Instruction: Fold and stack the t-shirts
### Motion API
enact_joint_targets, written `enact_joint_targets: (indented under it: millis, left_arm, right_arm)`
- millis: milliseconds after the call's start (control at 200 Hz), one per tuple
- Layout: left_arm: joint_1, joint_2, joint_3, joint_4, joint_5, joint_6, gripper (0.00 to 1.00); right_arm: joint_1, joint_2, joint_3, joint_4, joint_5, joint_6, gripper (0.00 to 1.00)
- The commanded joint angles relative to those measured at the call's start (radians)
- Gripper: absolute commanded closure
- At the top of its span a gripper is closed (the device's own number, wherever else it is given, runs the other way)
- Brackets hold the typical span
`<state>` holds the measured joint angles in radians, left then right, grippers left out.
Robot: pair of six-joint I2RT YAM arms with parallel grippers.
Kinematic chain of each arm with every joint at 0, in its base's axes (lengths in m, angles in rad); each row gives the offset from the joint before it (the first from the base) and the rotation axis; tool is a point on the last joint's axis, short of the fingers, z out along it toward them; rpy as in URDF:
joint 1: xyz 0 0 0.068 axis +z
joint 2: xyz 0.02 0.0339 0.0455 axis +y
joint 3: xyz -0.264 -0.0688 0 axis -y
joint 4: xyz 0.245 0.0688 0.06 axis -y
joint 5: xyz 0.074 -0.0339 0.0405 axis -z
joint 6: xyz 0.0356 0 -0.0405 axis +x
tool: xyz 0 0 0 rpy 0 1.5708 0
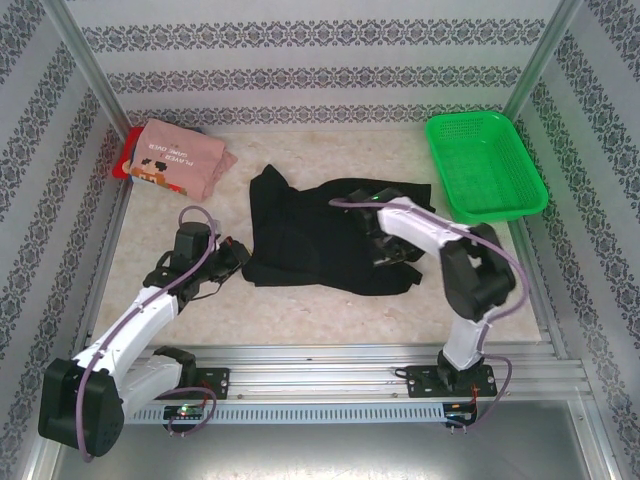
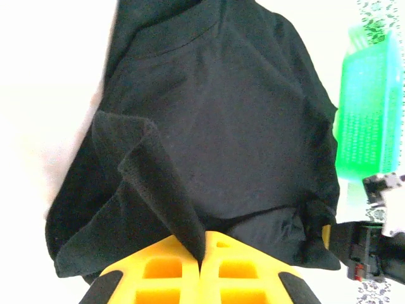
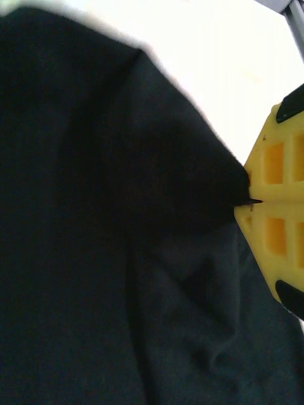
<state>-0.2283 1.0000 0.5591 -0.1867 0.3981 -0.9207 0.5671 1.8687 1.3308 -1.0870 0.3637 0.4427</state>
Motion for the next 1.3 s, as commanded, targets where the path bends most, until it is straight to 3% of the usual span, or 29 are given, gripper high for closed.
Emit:
enact_joint_targets:
  millis: [0, 290, 355, 495, 664, 834, 1039, 1139, 1294]
  left_arm:
    - [-0.008, -0.035, -0.01, -0.087, -0.05, 0.009, 1.0]
    - [0.0, -0.081, -0.046, -0.157, -0.096, 0.01, 1.0]
    - [0.0, -0.085, -0.058, -0.148, -0.091, 0.006, 1.0]
    - [0.0, -0.087, -0.075, -0.137, -0.084, 0.008, 1.0]
    - [0.0, -0.09, -0.089, -0.132, -0.078, 0.011, 1.0]
    - [0.0, -0.096, -0.087, -0.129, -0.077, 0.02, 1.0]
    - [0.0, -0.11, -0.099, -0.114, -0.072, 0.037, 1.0]
    - [-0.003, -0.118, -0.111, -0.11, -0.073, 0.033, 1.0]
    - [-0.005, -0.12, -0.119, -0.106, -0.073, 0.037, 1.0]
  right_arm:
    - [0.083, 0.076, 0.093, 0.015, 0.052, 0.059, 0.98]
    - [0.196, 0.187, 0.176, 0.087, -0.109, 0.136, 0.86]
    - [0.208, 0.181, 0.151, 0.122, -0.151, 0.146, 0.78]
    - [0.21, 0.12, 0.074, 0.191, -0.242, 0.172, 0.6]
    - [0.2, -0.048, -0.02, 0.249, -0.349, 0.225, 0.48]
    - [0.163, -0.272, -0.151, 0.264, -0.445, 0.325, 0.42]
    - [0.022, -0.508, -0.477, 0.391, -0.638, 0.474, 0.42]
    - [-0.032, -0.544, -0.603, 0.513, -0.741, 0.528, 0.43]
    - [-0.054, -0.534, -0.685, 0.653, -0.782, 0.615, 0.45]
